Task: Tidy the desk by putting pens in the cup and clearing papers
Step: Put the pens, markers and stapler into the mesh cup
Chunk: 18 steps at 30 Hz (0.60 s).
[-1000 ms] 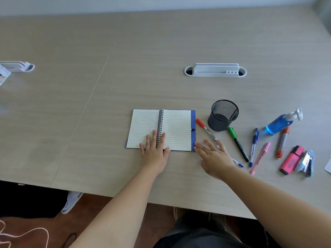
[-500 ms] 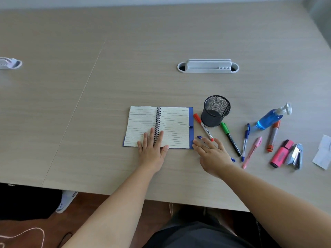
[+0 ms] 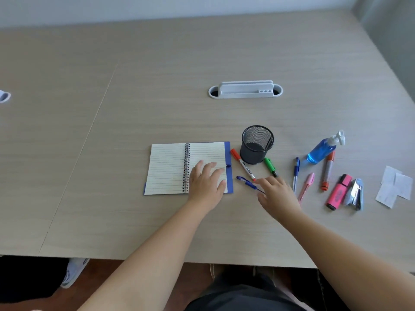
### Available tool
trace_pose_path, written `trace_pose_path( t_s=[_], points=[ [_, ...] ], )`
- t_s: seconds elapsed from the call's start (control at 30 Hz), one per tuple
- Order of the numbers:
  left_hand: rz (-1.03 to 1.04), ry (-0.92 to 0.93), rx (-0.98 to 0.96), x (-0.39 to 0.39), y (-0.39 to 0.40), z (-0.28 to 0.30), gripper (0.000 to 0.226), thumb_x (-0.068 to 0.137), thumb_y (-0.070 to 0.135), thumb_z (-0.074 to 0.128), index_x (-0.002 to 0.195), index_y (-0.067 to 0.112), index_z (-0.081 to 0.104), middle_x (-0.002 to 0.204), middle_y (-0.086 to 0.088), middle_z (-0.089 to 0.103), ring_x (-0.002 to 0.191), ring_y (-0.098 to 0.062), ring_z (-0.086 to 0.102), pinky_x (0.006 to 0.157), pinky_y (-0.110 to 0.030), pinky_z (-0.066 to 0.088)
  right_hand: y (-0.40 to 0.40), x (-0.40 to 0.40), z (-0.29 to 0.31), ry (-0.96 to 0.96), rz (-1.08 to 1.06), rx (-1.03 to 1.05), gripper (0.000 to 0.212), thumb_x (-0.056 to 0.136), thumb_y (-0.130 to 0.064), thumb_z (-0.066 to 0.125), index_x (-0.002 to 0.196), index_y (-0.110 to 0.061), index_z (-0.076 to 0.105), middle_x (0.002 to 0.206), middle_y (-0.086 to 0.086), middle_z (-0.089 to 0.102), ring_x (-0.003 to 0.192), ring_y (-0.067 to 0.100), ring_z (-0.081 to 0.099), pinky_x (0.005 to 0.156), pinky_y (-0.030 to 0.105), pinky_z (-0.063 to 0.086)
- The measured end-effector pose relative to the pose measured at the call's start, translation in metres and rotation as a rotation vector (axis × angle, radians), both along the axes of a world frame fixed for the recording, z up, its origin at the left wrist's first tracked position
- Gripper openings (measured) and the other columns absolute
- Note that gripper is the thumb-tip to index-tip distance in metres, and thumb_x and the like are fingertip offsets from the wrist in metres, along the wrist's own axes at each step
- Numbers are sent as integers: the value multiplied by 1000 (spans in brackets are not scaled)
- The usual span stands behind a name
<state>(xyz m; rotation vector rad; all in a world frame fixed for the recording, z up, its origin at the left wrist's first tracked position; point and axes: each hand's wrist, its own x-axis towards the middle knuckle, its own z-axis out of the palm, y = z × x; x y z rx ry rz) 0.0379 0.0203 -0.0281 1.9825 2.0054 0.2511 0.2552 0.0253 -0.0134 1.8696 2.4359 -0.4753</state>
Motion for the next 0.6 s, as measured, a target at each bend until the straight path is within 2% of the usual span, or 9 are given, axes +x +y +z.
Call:
trace_pose_path(
  t_s=[0.07,0.13,0.17,0.27,0.37,0.43,0.53,0.6],
  points=[
    [41,-70,8,18,22,6,31,95,35,49,117,25,68,119,-1,63,118,-29,48,93,-39,44,2,2,-3,50,-44,-52,37,93,-21,53,130,-24,55,123,2,59,113,26,51,93,34,43],
    [123,-146,-72,35,44,13,30,95,34,48,96,15,71,98,-8,66,97,-32,59,71,-35,46,4,3,-3,81,-103,-132,39,92,-12,52,130,-24,55,122,3,59,113,25,52,90,32,45],
    [164,-154,-121,42,55,15,33,96,35,48,89,11,69,93,-12,66,91,-34,61,65,-33,43,5,3,-3,89,-128,-166,41,91,-8,51,130,-23,55,123,3,59,114,25,52,90,32,45],
    [259,-173,-246,57,81,15,37,91,44,58,86,9,67,92,-14,68,89,-35,64,64,-31,42,9,5,-1,124,-213,-241,44,90,-4,50,130,-21,55,127,4,56,115,24,54,92,32,47],
    [311,-237,-364,66,96,14,34,79,46,70,79,13,59,88,-9,66,87,-30,64,65,-29,44,11,13,3,163,-279,-259,46,88,-2,50,129,-20,57,126,3,54,110,25,58,86,32,50],
    [344,-269,-439,68,101,14,36,73,46,72,74,13,57,81,-9,71,76,-27,68,63,-28,51,10,22,6,183,-298,-224,44,87,-4,50,127,-20,59,124,3,55,106,26,59,83,32,50],
    [439,-393,-522,69,100,16,31,74,35,73,78,6,64,60,-7,68,43,-19,61,51,-22,51,2,39,10,233,-332,-141,40,85,-5,52,122,-17,63,112,5,57,97,27,59,77,31,49],
    [511,-475,-533,69,101,19,25,72,26,71,81,3,67,56,-6,68,47,-20,66,62,-25,60,-2,49,15,312,-372,-73,35,82,-6,57,115,-15,67,103,5,58,88,25,58,72,30,46]
  ],
)
